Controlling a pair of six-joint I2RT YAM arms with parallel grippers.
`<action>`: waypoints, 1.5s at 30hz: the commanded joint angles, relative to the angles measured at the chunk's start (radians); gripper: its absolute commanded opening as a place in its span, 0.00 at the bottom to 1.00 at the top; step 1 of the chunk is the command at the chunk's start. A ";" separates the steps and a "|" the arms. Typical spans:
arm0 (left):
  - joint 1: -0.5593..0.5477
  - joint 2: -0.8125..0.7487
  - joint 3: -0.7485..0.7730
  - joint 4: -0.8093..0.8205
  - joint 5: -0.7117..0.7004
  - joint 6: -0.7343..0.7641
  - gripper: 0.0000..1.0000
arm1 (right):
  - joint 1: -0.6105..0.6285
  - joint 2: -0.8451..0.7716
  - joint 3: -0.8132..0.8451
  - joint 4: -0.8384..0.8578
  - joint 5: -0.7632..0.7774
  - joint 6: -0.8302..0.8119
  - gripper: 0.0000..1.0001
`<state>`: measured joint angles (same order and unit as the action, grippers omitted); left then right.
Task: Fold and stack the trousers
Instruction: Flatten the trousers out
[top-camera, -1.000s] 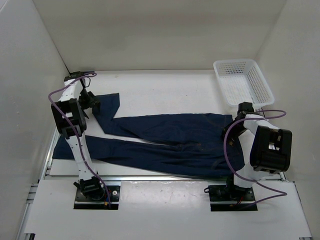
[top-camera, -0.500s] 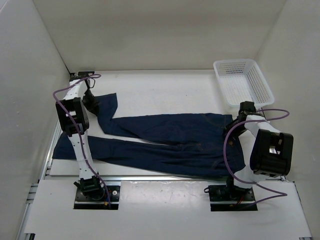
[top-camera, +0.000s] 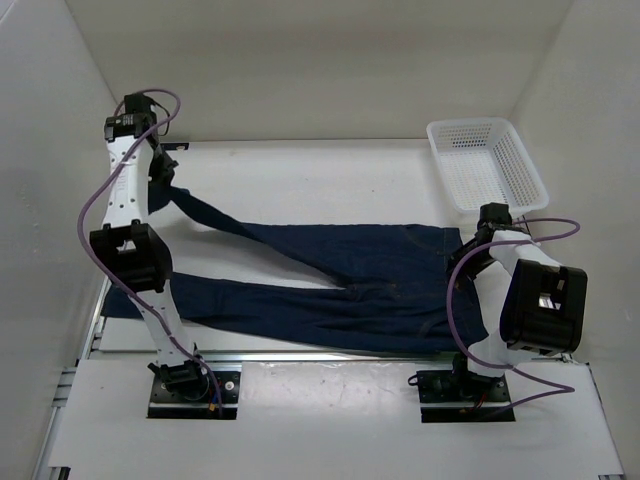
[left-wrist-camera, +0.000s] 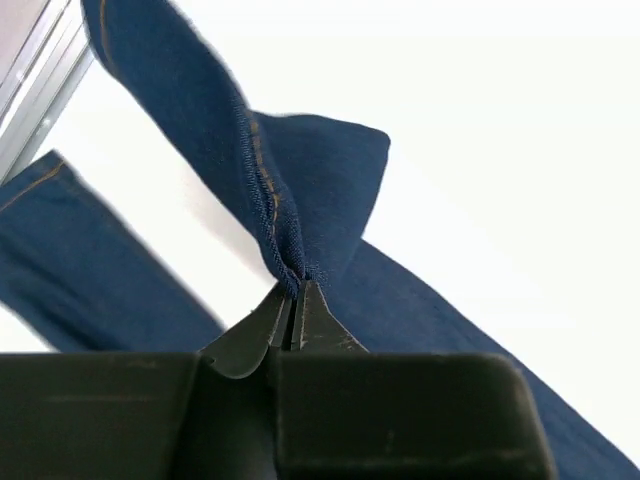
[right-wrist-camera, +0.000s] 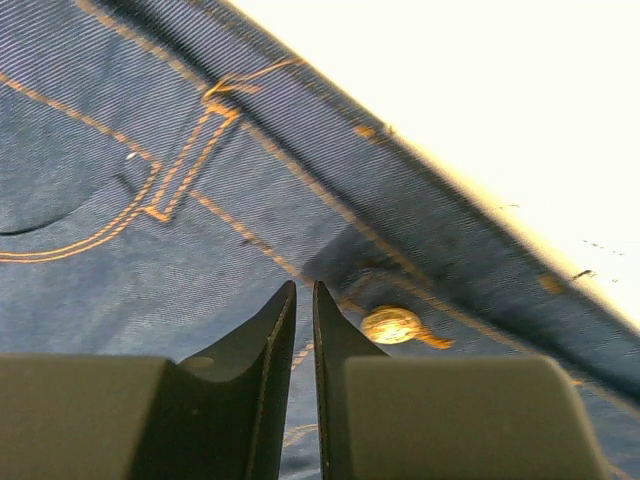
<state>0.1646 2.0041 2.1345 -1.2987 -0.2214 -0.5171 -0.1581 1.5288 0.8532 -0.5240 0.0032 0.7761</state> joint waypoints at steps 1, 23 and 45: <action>-0.011 0.070 0.053 -0.082 -0.065 -0.050 0.10 | -0.008 0.008 0.023 -0.014 0.007 0.006 0.16; 0.141 -0.192 -0.341 0.053 -0.024 -0.034 0.49 | -0.017 -0.121 -0.005 -0.036 0.037 -0.035 0.16; -0.031 -0.005 -0.393 0.142 0.034 -0.006 0.40 | 0.284 0.264 0.307 -0.040 0.027 -0.037 0.55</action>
<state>0.2024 2.0277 1.7370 -1.1820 -0.1726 -0.5415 0.1352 1.7714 1.1488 -0.5163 0.0177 0.7063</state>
